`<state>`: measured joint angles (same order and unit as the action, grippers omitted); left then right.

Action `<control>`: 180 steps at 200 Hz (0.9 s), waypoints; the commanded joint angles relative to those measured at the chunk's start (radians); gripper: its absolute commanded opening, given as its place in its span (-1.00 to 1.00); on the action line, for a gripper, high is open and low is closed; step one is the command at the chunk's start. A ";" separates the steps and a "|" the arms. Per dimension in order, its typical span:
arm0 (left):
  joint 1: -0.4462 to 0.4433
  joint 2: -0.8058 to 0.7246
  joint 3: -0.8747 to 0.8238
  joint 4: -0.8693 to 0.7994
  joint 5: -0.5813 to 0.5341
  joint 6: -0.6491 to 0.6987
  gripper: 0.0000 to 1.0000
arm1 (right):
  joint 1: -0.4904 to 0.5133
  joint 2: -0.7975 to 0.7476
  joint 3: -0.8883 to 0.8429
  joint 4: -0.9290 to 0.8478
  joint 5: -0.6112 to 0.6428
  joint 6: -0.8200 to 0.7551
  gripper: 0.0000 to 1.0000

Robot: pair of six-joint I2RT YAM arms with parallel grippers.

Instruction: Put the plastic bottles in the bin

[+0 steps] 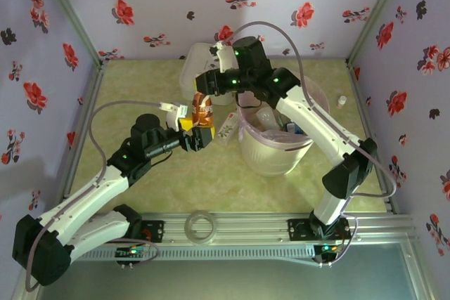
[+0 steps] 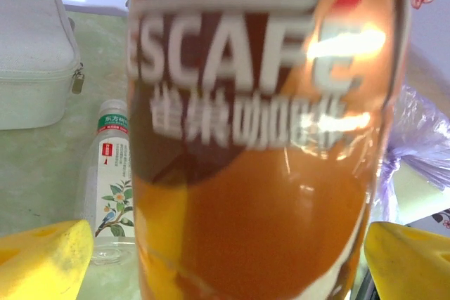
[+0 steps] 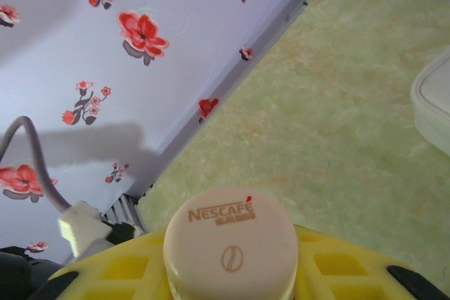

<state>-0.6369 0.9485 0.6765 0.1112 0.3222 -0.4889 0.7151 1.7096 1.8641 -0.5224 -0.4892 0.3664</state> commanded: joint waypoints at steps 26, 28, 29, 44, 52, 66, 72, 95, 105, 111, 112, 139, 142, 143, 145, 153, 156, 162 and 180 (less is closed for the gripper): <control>-0.004 -0.009 -0.010 0.016 -0.012 0.030 0.99 | -0.023 -0.079 0.107 -0.048 0.092 -0.082 -0.42; -0.003 -0.008 -0.010 0.017 -0.013 0.030 0.99 | -0.024 -0.081 0.108 -0.050 0.092 -0.084 -0.42; -0.003 -0.007 -0.010 0.017 -0.013 0.030 0.99 | -0.024 -0.083 0.110 -0.051 0.093 -0.087 -0.42; -0.003 0.006 0.000 0.003 -0.012 0.026 0.99 | -0.042 -0.116 0.116 -0.068 0.114 -0.111 -0.42; -0.003 0.012 0.012 -0.016 -0.011 0.030 0.99 | -0.052 -0.131 0.118 -0.075 0.121 -0.117 -0.42; -0.003 0.030 0.024 -0.033 -0.013 0.037 0.99 | -0.081 -0.167 0.113 -0.089 0.133 -0.130 -0.43; -0.002 0.038 0.026 -0.033 -0.015 0.038 0.99 | -0.095 -0.187 0.110 -0.096 0.139 -0.133 -0.43; -0.002 0.095 0.033 -0.012 -0.018 0.028 0.99 | -0.160 -0.266 0.083 -0.122 0.155 -0.148 -0.45; -0.003 0.131 0.044 -0.011 -0.022 0.022 0.99 | -0.189 -0.300 0.065 -0.131 0.165 -0.154 -0.47; -0.004 0.151 0.056 -0.020 -0.024 0.018 0.97 | -0.209 -0.322 0.057 -0.140 0.168 -0.157 -0.47; -0.004 0.155 0.057 -0.023 -0.025 0.018 0.96 | -0.211 -0.326 0.054 -0.141 0.168 -0.158 -0.48; -0.010 0.276 0.131 -0.108 -0.041 0.012 0.87 | -0.277 -0.414 0.018 -0.199 0.222 -0.194 -0.50; -0.010 0.289 0.138 -0.118 -0.045 0.011 0.87 | -0.284 -0.423 0.014 -0.207 0.230 -0.201 -0.51; -0.010 0.293 0.142 -0.122 -0.047 0.010 0.87 | -0.285 -0.427 0.012 -0.210 0.233 -0.203 -0.51; -0.011 0.301 0.147 -0.130 -0.051 0.009 0.87 | -0.289 -0.432 0.010 -0.216 0.240 -0.206 -0.51; -0.012 0.331 0.167 -0.153 -0.067 0.005 0.87 | -0.300 -0.449 0.003 -0.243 0.273 -0.224 -0.51; -0.013 0.343 0.173 -0.160 -0.074 0.003 0.87 | -0.304 -0.456 0.000 -0.255 0.290 -0.233 -0.51; -0.013 0.361 0.183 -0.171 -0.085 -0.003 0.87 | -0.309 -0.469 -0.004 -0.279 0.329 -0.248 -0.52; -0.017 0.402 0.197 -0.170 -0.111 -0.017 0.85 | -0.313 -0.496 -0.015 -0.348 0.447 -0.290 -0.56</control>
<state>-0.6445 1.3098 0.8318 -0.0048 0.2646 -0.4896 0.4133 1.2354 1.8732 -0.7563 -0.2153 0.1589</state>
